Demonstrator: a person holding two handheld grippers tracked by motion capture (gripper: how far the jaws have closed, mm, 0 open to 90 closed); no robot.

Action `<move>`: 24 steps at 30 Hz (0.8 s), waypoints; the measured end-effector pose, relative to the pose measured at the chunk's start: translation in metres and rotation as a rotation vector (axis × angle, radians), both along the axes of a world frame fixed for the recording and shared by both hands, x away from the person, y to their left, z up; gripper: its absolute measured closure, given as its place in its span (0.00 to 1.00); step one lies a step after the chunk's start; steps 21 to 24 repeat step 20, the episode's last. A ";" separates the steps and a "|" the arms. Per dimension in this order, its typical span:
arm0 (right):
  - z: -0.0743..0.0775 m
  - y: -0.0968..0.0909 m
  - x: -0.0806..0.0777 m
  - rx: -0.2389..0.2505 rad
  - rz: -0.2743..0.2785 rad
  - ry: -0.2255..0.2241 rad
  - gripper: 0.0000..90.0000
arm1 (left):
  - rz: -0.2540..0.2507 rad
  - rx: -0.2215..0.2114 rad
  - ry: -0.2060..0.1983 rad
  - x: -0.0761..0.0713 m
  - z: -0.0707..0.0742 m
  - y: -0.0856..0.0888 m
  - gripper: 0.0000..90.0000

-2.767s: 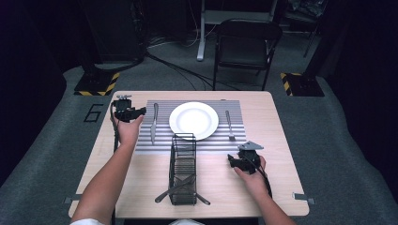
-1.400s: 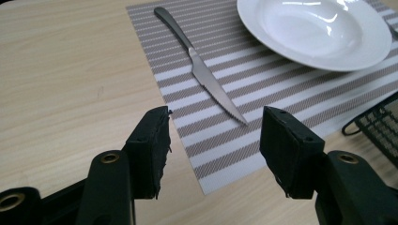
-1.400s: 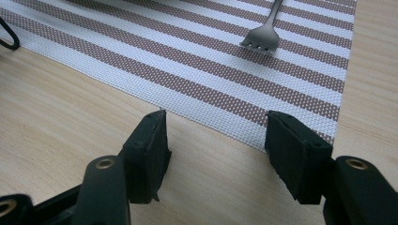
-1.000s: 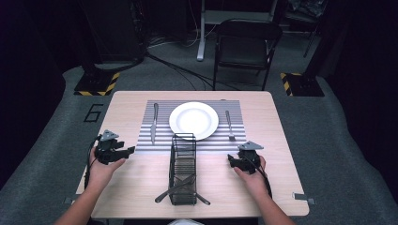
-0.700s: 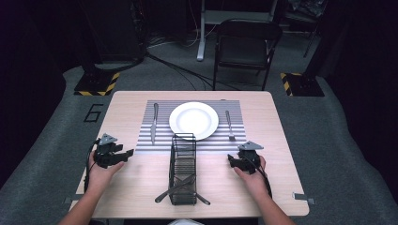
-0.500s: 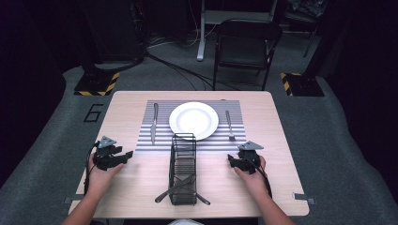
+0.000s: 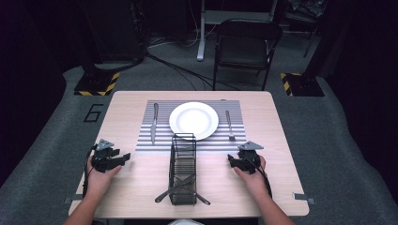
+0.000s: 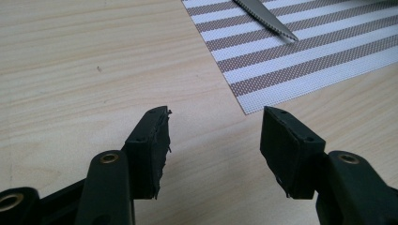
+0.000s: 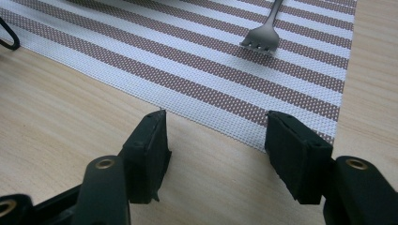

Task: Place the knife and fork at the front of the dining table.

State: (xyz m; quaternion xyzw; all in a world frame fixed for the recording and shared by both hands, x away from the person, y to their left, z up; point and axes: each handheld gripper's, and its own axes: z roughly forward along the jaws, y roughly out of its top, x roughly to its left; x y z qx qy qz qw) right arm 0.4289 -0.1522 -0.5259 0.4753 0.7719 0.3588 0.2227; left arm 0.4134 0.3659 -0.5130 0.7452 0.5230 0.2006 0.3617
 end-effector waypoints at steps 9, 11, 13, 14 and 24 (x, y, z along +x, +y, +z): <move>0.000 0.000 0.000 0.000 0.000 0.000 0.43 | 0.014 0.027 -0.007 0.004 -0.008 0.004 0.48; 0.000 0.000 0.000 0.000 0.000 0.000 0.43 | 0.022 0.038 -0.016 0.005 -0.009 0.005 0.48; 0.000 0.000 0.000 0.000 0.000 0.000 0.43 | 0.024 0.051 -0.013 0.005 -0.009 0.007 0.48; 0.000 0.000 0.000 0.000 0.000 0.000 0.43 | 0.027 0.050 -0.017 0.005 -0.010 0.007 0.48; 0.000 0.000 0.000 -0.001 0.001 -0.001 0.43 | 0.025 0.061 -0.014 0.006 -0.011 0.009 0.47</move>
